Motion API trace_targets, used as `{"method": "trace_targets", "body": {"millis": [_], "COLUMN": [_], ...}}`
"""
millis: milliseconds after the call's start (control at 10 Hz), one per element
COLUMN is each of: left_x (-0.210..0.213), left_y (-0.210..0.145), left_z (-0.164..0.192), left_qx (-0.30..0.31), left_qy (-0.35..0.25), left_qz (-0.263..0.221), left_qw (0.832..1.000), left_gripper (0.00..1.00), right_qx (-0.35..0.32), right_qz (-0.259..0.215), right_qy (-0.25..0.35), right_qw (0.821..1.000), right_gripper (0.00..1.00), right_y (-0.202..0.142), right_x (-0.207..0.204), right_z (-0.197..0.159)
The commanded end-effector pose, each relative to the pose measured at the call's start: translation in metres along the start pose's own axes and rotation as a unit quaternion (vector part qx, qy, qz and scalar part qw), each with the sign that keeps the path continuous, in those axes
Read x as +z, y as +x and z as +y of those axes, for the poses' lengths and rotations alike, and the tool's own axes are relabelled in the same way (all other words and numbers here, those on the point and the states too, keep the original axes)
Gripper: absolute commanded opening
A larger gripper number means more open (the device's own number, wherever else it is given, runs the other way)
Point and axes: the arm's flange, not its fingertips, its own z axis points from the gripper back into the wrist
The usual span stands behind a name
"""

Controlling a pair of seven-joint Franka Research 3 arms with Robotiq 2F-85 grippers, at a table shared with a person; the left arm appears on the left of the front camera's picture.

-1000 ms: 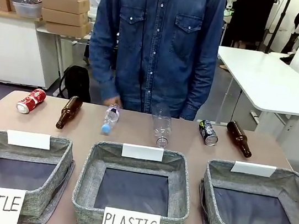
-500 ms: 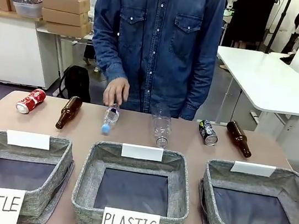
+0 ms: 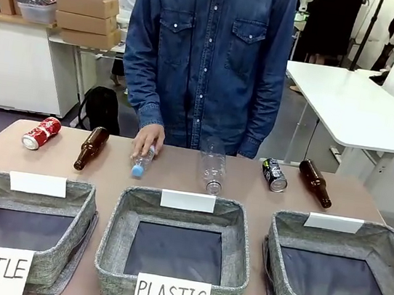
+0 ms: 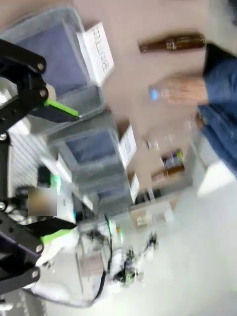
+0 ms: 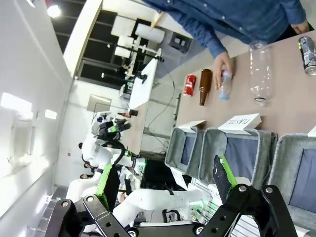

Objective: Sort the can waste into the basket.
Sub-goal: Pick up the can waste from the table and place it in the right Fabric basket.

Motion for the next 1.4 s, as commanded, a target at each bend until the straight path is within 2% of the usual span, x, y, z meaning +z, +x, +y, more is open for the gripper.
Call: {"method": "trace_targets", "body": {"millis": [0, 100, 200, 300, 400, 500, 600, 700, 800, 900, 1100, 1300], "left_x": [0.001, 0.0, -0.005, -0.011, 0.0, 0.0, -0.005, -0.017, -0.029, -0.038, -0.066, -0.091], "left_y": [0.022, 0.025, 0.03, 0.042, 0.03, 0.03, 0.038, 0.052, 0.078, 0.103, 0.145, 0.171], "left_z": [0.013, 0.021, 0.028, 0.03, 0.03, 0.03, 0.034, 0.033, 0.053, 0.079, 0.134, 0.184], "left_qx": [0.022, 0.044, 0.044, 0.07, 0.016, 0.016, 0.033, 0.011, -0.017, -0.037, -0.065, -0.059], "left_qy": [0.134, 0.207, 0.241, 0.205, 0.209, 0.209, 0.224, 0.29, 0.321, 0.306, 0.328, 0.376], "left_qz": [0.07, 0.056, 0.052, 0.004, 0.038, 0.038, 0.028, 0.017, 0.063, 0.105, 0.162, 0.193], "left_qw": [0.988, 0.976, 0.968, 0.976, 0.977, 0.977, 0.974, 0.957, 0.945, 0.946, 0.928, 0.904], "left_gripper": [1.0, 1.0, 1.0, 1.0, 1.0, 1.0, 1.0, 1.0, 1.0, 1.0, 1.0, 1.0], "right_qx": [0.012, 0.012, 0.012, 0.012, 0.012, 0.012, 0.012, 0.012, 0.012, 0.012, 0.012, 0.012], "right_qz": [-0.001, -0.001, -0.001, -0.001, -0.001, -0.001, -0.001, -0.001, -0.001, -0.001, -0.001, -0.001], "right_qy": [0.01, 0.01, 0.01, 0.01, 0.01, 0.01, 0.01, 0.01, 0.01, 0.01, 0.01, 0.01], "right_qw": [1.0, 1.0, 1.0, 1.0, 1.0, 1.0, 1.0, 1.0, 1.0, 1.0, 1.0, 1.0], "right_gripper": [1.0, 1.0, 1.0, 1.0, 1.0, 1.0, 1.0, 1.0, 1.0, 1.0, 1.0, 1.0], "right_y": [0.005, 0.005, 0.005, 0.005, 0.005, 0.005, 0.005, 0.005, 0.005, 0.005, 0.005, 0.005], "right_x": [-0.002, -0.002, -0.002, -0.002, -0.002, -0.002, -0.002, -0.002, -0.002, -0.002, -0.002, -0.002], "right_z": [0.002, 0.002, 0.002, 0.002, 0.002, 0.002, 0.002, 0.002, 0.002, 0.002, 0.002, 0.002]}}
